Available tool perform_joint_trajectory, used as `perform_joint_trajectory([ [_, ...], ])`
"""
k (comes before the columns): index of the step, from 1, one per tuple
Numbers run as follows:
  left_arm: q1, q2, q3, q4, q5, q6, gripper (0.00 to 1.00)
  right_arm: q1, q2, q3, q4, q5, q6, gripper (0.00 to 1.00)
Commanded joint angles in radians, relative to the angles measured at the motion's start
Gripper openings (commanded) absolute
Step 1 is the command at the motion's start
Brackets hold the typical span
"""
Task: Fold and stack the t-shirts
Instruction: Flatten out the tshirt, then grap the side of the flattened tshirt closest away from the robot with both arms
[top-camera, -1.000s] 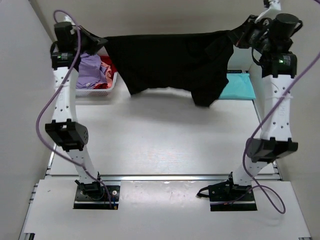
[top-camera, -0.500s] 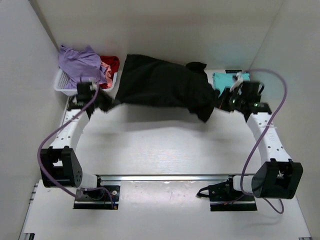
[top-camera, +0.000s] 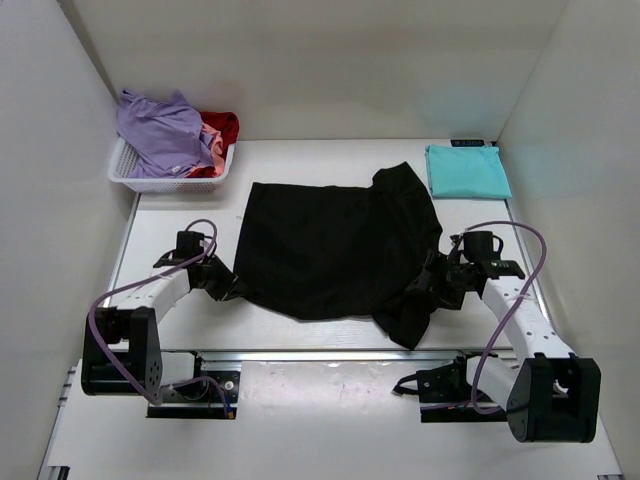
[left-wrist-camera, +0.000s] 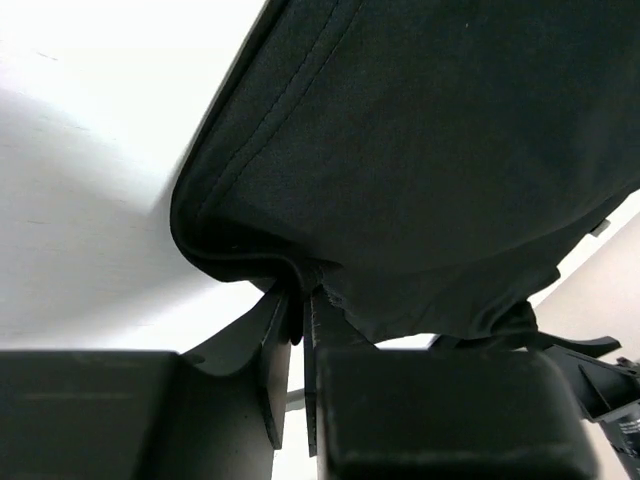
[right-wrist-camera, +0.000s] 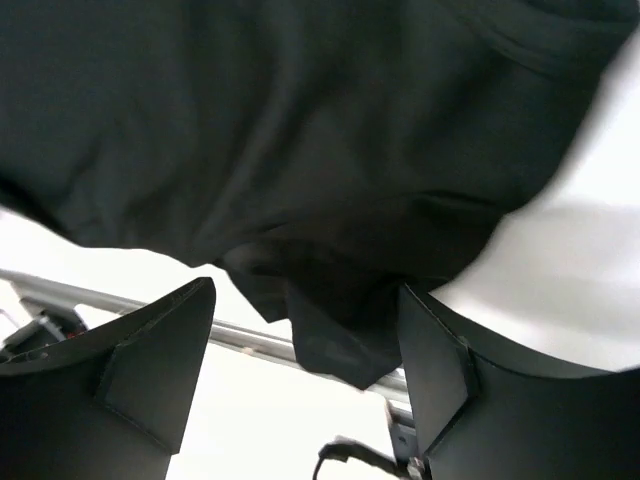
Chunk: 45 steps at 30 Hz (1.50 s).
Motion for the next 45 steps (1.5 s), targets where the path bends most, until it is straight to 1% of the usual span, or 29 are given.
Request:
perform_joint_trajectory([
  [1, -0.016, -0.045, -0.026, 0.013, -0.015, 0.033, 0.21, 0.021, -0.016, 0.068, -0.137, 0.13, 0.002, 0.7],
  [3, -0.02, -0.053, -0.034, 0.023, -0.007, 0.03, 0.21, 0.048, -0.019, 0.089, -0.193, 0.159, 0.005, 0.7],
  [6, -0.017, -0.053, -0.045, 0.02, 0.005, 0.022, 0.21, 0.064, -0.046, 0.082, -0.256, 0.177, 0.019, 0.67],
  [9, -0.028, -0.061, -0.033, 0.006, 0.01, 0.025, 0.2, 0.049, -0.072, 0.069, -0.318, 0.201, 0.033, 0.65],
  [12, -0.029, -0.059, -0.031, 0.006, 0.003, 0.027, 0.19, 0.082, -0.095, 0.054, -0.351, 0.244, 0.054, 0.64],
  [17, -0.051, -0.058, -0.026, 0.005, 0.016, 0.027, 0.19, 0.127, -0.114, -0.029, -0.311, 0.244, 0.109, 0.63],
  [20, -0.063, -0.061, -0.025, -0.004, 0.007, 0.024, 0.19, 0.182, -0.112, -0.03, -0.273, 0.275, 0.163, 0.62],
  [22, -0.068, -0.061, -0.019, -0.003, 0.01, 0.022, 0.19, 0.189, -0.1, -0.047, -0.248, 0.272, 0.187, 0.59],
  [25, -0.077, -0.059, -0.006, -0.004, 0.014, 0.031, 0.18, 0.226, -0.097, -0.088, -0.193, 0.273, 0.241, 0.57],
  [27, -0.082, -0.058, 0.004, -0.012, 0.022, 0.026, 0.18, 0.252, -0.096, -0.127, -0.169, 0.27, 0.281, 0.53],
  [29, -0.092, -0.059, 0.003, -0.02, 0.011, 0.038, 0.18, 0.249, -0.109, -0.157, -0.145, 0.269, 0.298, 0.51],
  [30, -0.094, -0.061, 0.009, -0.029, 0.007, 0.042, 0.17, 0.246, -0.115, -0.177, -0.129, 0.259, 0.301, 0.48],
  [32, -0.089, -0.059, 0.009, -0.036, 0.0, 0.054, 0.15, 0.249, -0.126, -0.197, -0.113, 0.244, 0.321, 0.28],
  [33, -0.095, -0.061, 0.007, -0.043, -0.009, 0.053, 0.16, 0.252, -0.134, -0.202, -0.118, 0.241, 0.318, 0.2],
  [34, -0.097, -0.064, 0.007, -0.046, -0.016, 0.052, 0.15, 0.26, -0.14, -0.198, -0.134, 0.241, 0.32, 0.03],
  [35, -0.092, -0.065, 0.015, -0.07, -0.024, 0.052, 0.14, 0.271, -0.154, -0.197, -0.153, 0.243, 0.323, 0.0],
  [37, -0.088, -0.065, 0.032, -0.119, -0.073, 0.058, 0.13, 0.272, -0.183, -0.168, -0.197, 0.229, 0.335, 0.0],
  [42, -0.08, -0.058, 0.115, -0.268, -0.232, 0.052, 0.02, 0.26, -0.255, -0.076, -0.352, 0.183, 0.335, 0.0],
  [43, -0.079, -0.058, 0.125, -0.289, -0.265, 0.056, 0.01, 0.25, -0.267, -0.058, -0.384, 0.169, 0.323, 0.0],
  [45, -0.066, -0.047, 0.142, -0.299, -0.283, 0.045, 0.0, 0.23, -0.283, -0.037, -0.444, 0.16, 0.298, 0.0],
])
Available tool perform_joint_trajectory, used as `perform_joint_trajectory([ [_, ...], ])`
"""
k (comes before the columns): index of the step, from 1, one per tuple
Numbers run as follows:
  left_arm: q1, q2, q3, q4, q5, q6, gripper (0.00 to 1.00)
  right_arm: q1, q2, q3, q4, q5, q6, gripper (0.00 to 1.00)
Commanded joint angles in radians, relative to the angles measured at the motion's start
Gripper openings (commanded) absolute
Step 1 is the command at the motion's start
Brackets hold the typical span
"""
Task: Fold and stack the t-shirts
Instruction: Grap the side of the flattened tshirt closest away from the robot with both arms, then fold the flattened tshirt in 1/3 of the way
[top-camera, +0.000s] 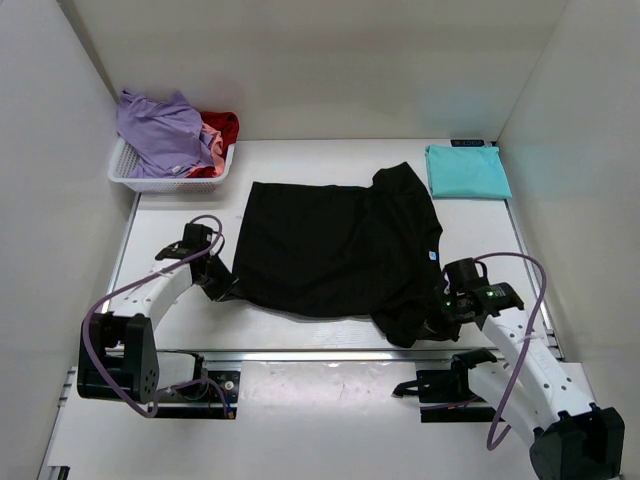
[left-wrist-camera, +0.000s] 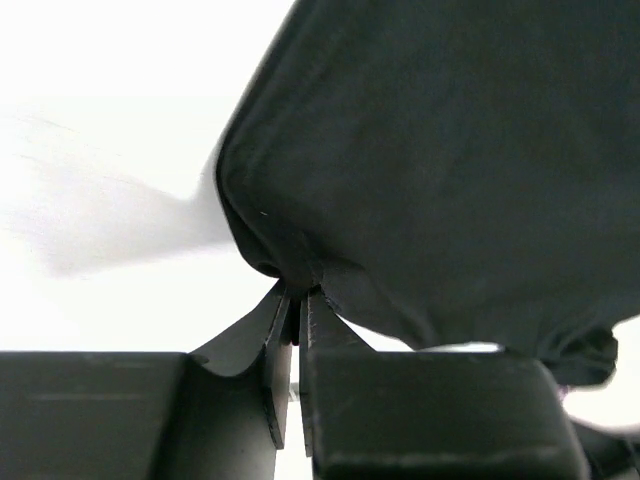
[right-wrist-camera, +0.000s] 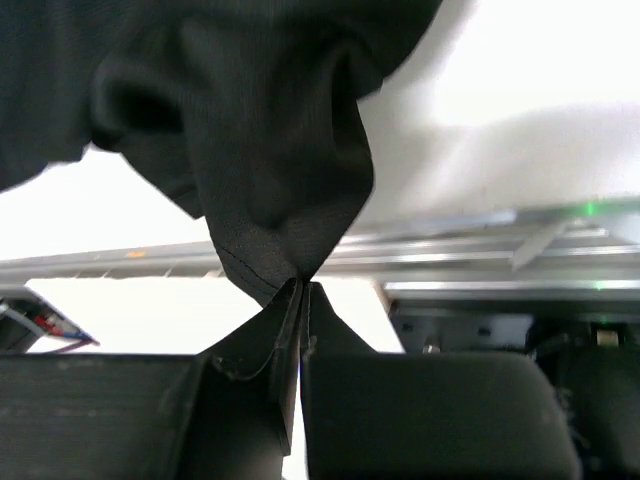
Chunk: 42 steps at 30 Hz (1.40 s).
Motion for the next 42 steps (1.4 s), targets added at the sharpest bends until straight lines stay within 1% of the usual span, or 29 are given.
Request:
perform_joint_trajectory([
  [1, 0.016, -0.007, 0.051, -0.077, -0.103, -0.006, 0.0, -0.029, -0.027, 0.076, -0.142, -0.03, -0.044, 0.0],
  [4, 0.034, 0.018, 0.04, -0.054, -0.074, -0.028, 0.0, -0.066, -0.016, 0.129, -0.195, -0.038, -0.09, 0.0],
  [6, 0.037, 0.032, 0.048, -0.031, -0.068, -0.032, 0.0, -0.08, -0.011, 0.168, -0.229, -0.009, -0.122, 0.0],
  [8, 0.04, 0.047, 0.071, -0.012, -0.071, -0.032, 0.0, -0.108, -0.007, 0.212, -0.238, -0.01, -0.172, 0.0],
  [10, 0.043, 0.079, 0.098, 0.003, -0.06, -0.034, 0.0, -0.163, 0.015, 0.244, -0.234, -0.035, -0.211, 0.0],
  [13, 0.059, 0.131, 0.163, 0.023, -0.048, -0.044, 0.0, -0.221, 0.056, 0.277, -0.196, -0.078, -0.252, 0.0],
  [15, 0.068, 0.171, 0.23, 0.031, -0.047, -0.041, 0.0, -0.22, 0.091, 0.298, -0.168, -0.067, -0.263, 0.0],
  [18, 0.069, 0.239, 0.292, 0.054, -0.022, -0.046, 0.0, -0.229, 0.154, 0.323, -0.11, -0.067, -0.288, 0.0],
  [22, 0.073, 0.323, 0.345, 0.084, 0.015, -0.054, 0.0, -0.24, 0.249, 0.337, -0.024, -0.078, -0.305, 0.0],
  [23, 0.073, 0.372, 0.367, 0.103, 0.022, -0.057, 0.0, -0.27, 0.292, 0.355, 0.014, -0.07, -0.306, 0.0],
  [25, 0.073, 0.392, 0.381, 0.107, 0.032, -0.049, 0.0, -0.267, 0.314, 0.364, 0.022, -0.073, -0.309, 0.0],
  [34, 0.094, 0.544, 0.549, 0.077, 0.035, -0.031, 0.0, -0.33, 0.466, 0.421, 0.116, -0.059, -0.315, 0.0],
  [41, 0.099, 0.642, 0.681, 0.049, 0.045, -0.018, 0.0, -0.343, 0.607, 0.502, 0.18, -0.04, -0.329, 0.01],
  [42, 0.096, 0.654, 0.698, 0.046, 0.039, -0.02, 0.0, -0.349, 0.625, 0.514, 0.183, -0.041, -0.323, 0.0],
])
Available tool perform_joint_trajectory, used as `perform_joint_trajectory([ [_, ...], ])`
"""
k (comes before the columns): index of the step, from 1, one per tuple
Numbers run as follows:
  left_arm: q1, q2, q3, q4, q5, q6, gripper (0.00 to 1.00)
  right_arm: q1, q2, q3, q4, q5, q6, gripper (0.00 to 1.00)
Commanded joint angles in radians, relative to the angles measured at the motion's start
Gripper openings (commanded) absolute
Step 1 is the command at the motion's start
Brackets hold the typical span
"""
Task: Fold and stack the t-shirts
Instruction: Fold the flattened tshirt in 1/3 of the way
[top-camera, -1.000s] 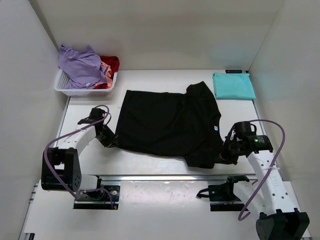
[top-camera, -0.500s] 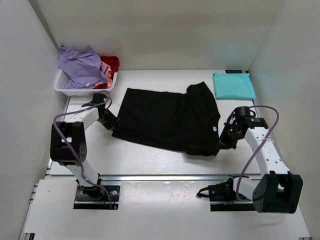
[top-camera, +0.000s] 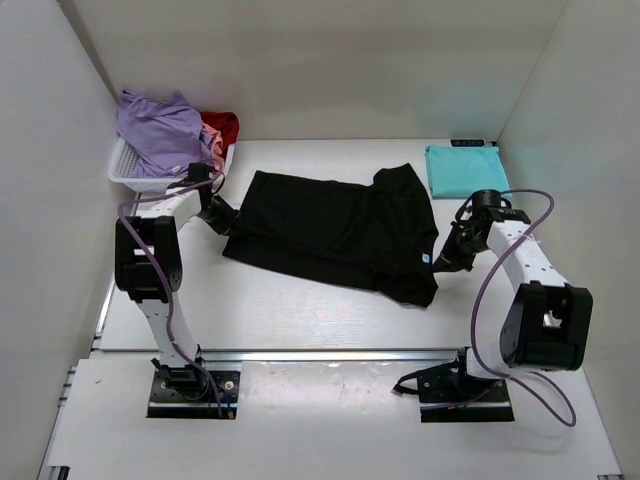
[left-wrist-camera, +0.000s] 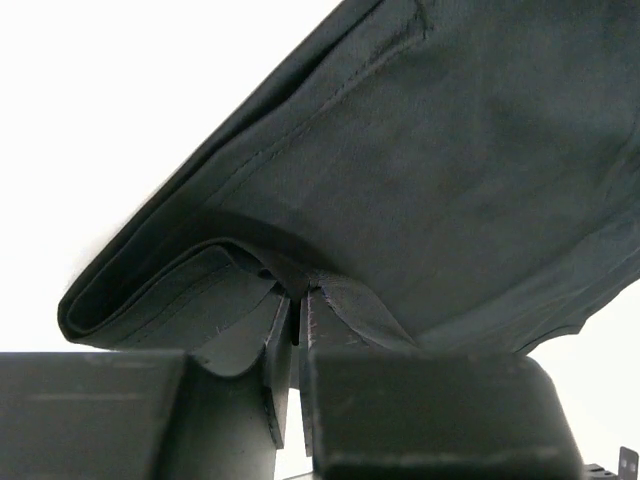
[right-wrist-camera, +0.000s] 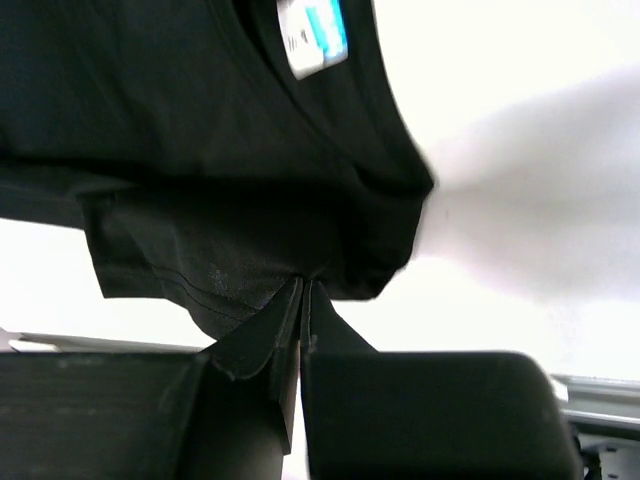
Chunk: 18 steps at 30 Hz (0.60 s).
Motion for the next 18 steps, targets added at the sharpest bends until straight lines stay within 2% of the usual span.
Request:
perform_joint_trajectory([
  [1, 0.006, 0.024, 0.066, -0.021, 0.012, 0.006, 0.0, -0.014, 0.041, 0.077, 0.052, 0.024, -0.021, 0.0],
  [12, 0.009, 0.149, 0.228, -0.055, 0.005, 0.008, 0.0, 0.015, 0.228, 0.224, 0.122, 0.013, -0.027, 0.0],
  [14, 0.011, 0.164, 0.244, -0.056, 0.008, 0.015, 0.15, 0.033, 0.25, 0.24, 0.151, 0.002, -0.027, 0.0],
  [15, 0.011, 0.161, 0.249, -0.039, 0.015, 0.011, 0.18, 0.032, 0.254, 0.255, 0.174, 0.005, -0.029, 0.0],
  [16, 0.011, 0.159, 0.251, -0.027, 0.017, 0.009, 0.24, 0.036, 0.255, 0.26, 0.21, 0.005, -0.032, 0.03],
  [17, 0.037, 0.147, 0.243, -0.003, 0.023, 0.005, 0.32, 0.045, 0.25, 0.266, 0.227, 0.005, -0.029, 0.12],
  [18, 0.042, 0.137, 0.235, 0.022, 0.023, -0.006, 0.36, 0.047, 0.257, 0.272, 0.262, 0.018, -0.026, 0.17],
])
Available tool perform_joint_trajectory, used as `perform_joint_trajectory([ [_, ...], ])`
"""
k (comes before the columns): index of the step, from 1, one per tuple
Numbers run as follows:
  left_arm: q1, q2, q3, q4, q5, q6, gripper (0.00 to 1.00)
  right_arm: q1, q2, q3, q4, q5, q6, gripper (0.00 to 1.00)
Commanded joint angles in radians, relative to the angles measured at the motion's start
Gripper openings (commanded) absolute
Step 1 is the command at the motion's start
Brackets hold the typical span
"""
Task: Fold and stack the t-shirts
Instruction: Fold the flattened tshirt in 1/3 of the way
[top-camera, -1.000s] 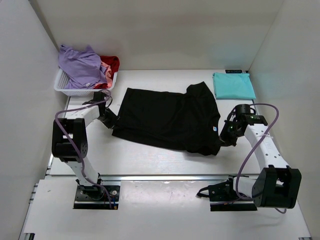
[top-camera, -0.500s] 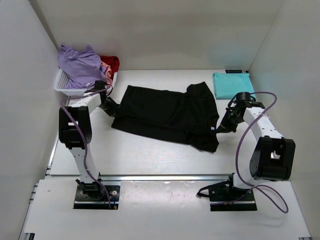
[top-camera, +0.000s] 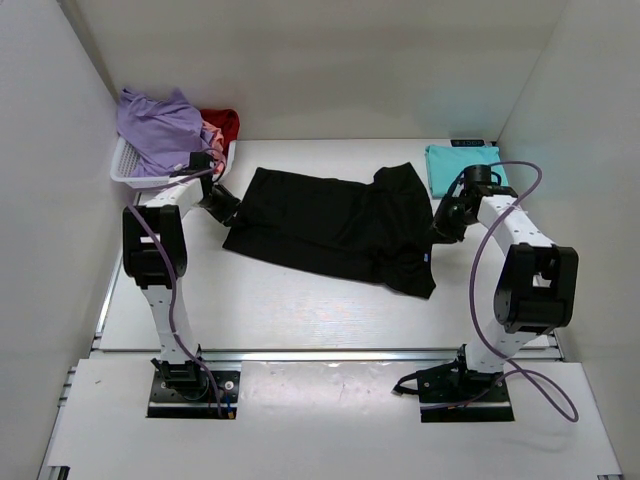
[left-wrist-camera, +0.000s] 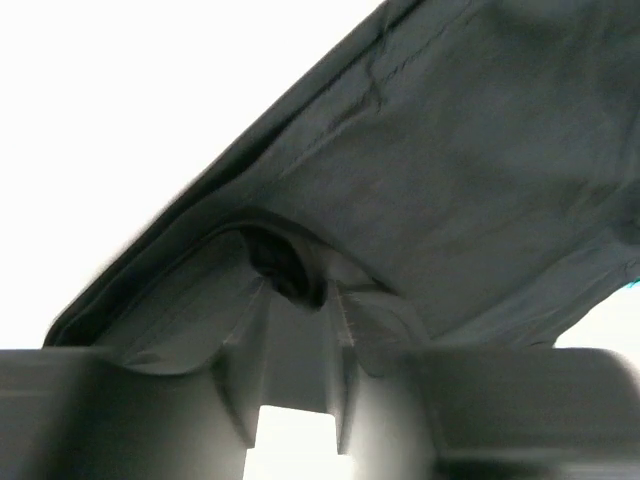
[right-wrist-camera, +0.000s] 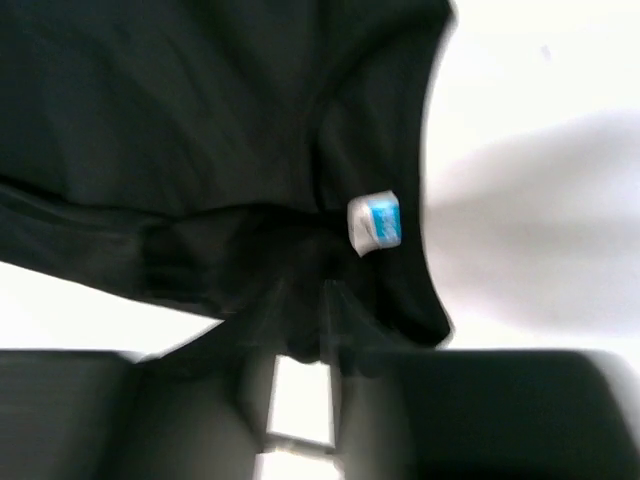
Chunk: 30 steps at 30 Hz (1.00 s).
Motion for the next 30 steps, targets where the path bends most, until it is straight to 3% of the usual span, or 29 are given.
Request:
perform_joint_trajectory([
  [1, 0.037, -0.031, 0.008, 0.095, 0.014, -0.006, 0.42, 0.025, -0.014, 0.057, 0.16, 0.012, -0.007, 0.25],
  [3, 0.045, -0.057, -0.003, 0.131, 0.008, -0.02, 0.5, 0.04, -0.018, 0.06, 0.213, 0.028, -0.011, 0.38],
  [5, 0.045, -0.073, -0.023, 0.135, 0.017, -0.019, 0.51, 0.045, -0.026, 0.068, 0.245, 0.055, -0.011, 0.46],
  [8, 0.05, -0.1, -0.059, 0.14, 0.022, -0.011, 0.51, 0.063, -0.046, 0.069, 0.245, 0.107, -0.027, 0.51],
  [13, 0.022, -0.143, -0.159, 0.149, 0.029, 0.014, 0.47, 0.094, -0.092, -0.01, 0.211, 0.123, -0.047, 0.42],
  [19, -0.065, -0.105, -0.176, 0.166, 0.023, 0.03, 0.47, 0.16, -0.143, -0.168, 0.294, 0.108, -0.048, 0.47],
  [25, -0.122, -0.019, -0.07, 0.067, -0.077, 0.08, 0.45, 0.215, -0.02, -0.153, 0.38, 0.121, -0.085, 0.46],
  [30, -0.119, -0.057, -0.17, 0.006, -0.126, 0.093, 0.41, 0.235, 0.072, -0.118, 0.363, 0.097, -0.047, 0.46],
])
